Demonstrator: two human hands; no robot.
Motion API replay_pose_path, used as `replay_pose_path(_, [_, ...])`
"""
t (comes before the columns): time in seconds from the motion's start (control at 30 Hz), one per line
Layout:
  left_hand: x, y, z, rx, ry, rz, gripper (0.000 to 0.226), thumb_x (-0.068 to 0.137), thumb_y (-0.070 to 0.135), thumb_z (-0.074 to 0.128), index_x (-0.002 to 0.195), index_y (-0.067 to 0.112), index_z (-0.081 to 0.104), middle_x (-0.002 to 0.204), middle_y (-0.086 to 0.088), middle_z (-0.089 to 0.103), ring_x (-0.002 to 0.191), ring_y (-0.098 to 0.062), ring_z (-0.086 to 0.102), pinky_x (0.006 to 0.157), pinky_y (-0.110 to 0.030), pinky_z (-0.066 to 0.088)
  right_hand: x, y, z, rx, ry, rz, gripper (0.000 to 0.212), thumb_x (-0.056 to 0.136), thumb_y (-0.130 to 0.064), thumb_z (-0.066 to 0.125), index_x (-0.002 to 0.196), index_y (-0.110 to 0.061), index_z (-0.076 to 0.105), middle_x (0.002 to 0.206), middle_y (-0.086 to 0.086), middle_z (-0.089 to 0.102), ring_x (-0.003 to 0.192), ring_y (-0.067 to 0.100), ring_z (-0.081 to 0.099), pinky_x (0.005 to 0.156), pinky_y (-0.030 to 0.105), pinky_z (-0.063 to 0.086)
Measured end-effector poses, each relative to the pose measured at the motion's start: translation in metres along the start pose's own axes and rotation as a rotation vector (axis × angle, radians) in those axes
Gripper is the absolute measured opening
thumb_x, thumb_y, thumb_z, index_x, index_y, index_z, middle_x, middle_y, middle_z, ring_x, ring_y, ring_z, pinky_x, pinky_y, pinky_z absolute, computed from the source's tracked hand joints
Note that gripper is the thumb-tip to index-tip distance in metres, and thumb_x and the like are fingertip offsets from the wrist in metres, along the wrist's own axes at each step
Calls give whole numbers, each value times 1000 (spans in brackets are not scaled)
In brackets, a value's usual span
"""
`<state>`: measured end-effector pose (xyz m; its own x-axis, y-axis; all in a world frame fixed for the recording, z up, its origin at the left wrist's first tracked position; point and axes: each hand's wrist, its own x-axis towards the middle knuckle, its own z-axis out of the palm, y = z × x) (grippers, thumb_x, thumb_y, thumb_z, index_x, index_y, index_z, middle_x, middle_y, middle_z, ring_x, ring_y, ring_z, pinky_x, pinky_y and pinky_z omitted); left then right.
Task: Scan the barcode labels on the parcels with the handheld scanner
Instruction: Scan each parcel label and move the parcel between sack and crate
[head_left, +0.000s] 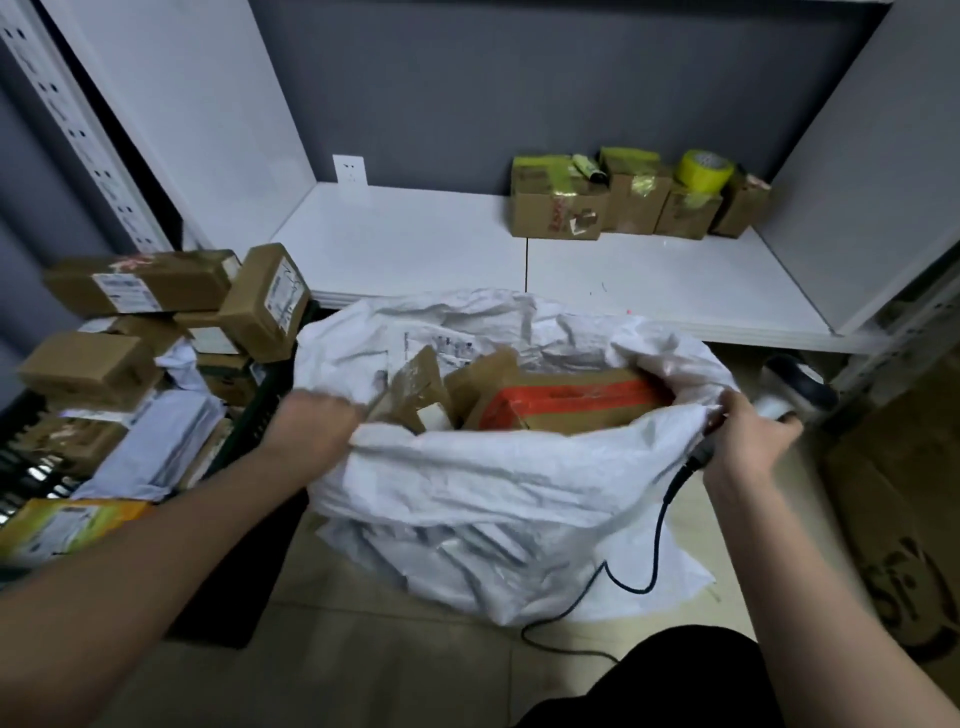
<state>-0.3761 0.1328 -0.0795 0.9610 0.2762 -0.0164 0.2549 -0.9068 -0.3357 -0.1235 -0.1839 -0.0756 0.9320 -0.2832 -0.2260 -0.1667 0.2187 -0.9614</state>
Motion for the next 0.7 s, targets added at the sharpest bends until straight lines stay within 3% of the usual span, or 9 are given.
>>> replay_pose_path(0.07, [-8,-22,-29,-37,206,-103,35,34,4,82,58,9,58,46,-9,51,37,-27,54,44,-25,35,-1,-3,0,8,12,2,68,81,-15,67,139,-11,33,128,11,55,103,22,61,91,38,53])
replay_pose_path(0.13, [-22,-25,-52,12,350,-173,26,46,2,71,69,5,59,56,-12,54,48,-32,57,49,-30,34,-5,-5,0,7,6,6,71,80,-17,68,140,-12,32,127,8,54,103,22,60,94,39,52])
replay_pose_path(0.23, [-43,-13,-50,78,465,-83,20,64,10,45,76,4,60,60,-13,54,51,-31,56,50,-32,35,-9,-3,-3,5,2,14,64,85,-14,66,140,-10,33,122,4,51,101,21,58,91,35,51])
replay_pose_path(0.3, [-54,-7,-38,58,407,18,19,65,14,47,77,7,61,62,-12,56,52,-30,57,50,-32,37,-11,-2,-8,4,10,31,64,85,-14,67,139,-10,34,125,7,54,106,24,60,95,41,51])
replay_pose_path(0.33, [-57,-6,-32,50,356,58,17,63,16,59,77,8,63,63,-11,57,53,-30,58,50,-31,39,-13,-3,-10,3,9,29,66,83,-14,68,139,-10,34,129,9,54,109,26,61,97,44,51])
replay_pose_path(0.4, [-61,-3,-25,40,210,95,47,43,29,86,81,10,67,66,-9,61,54,-28,61,49,-28,42,-18,-7,-13,-1,-13,26,71,77,-18,69,139,-13,34,132,13,55,112,30,62,97,49,51])
replay_pose_path(0.43, [-63,-1,-26,42,126,76,59,38,38,90,86,11,68,70,-8,63,58,-27,63,51,-28,44,-22,-11,-15,1,-28,28,74,73,-21,69,139,-15,34,133,14,55,111,32,62,96,50,51])
replay_pose_path(0.57, [-67,7,-38,29,10,-52,53,87,54,54,128,22,49,111,0,65,101,-22,63,77,-31,44,-32,-31,-16,-9,-86,-13,74,82,-16,68,145,-17,28,131,12,53,108,27,61,94,44,52])
replay_pose_path(0.7, [-73,7,-60,39,-58,-99,40,93,48,44,124,24,50,115,2,65,104,-19,62,74,-28,43,-45,-48,-13,-5,-127,-59,70,88,-13,65,147,-12,28,120,9,51,101,23,59,92,39,51])
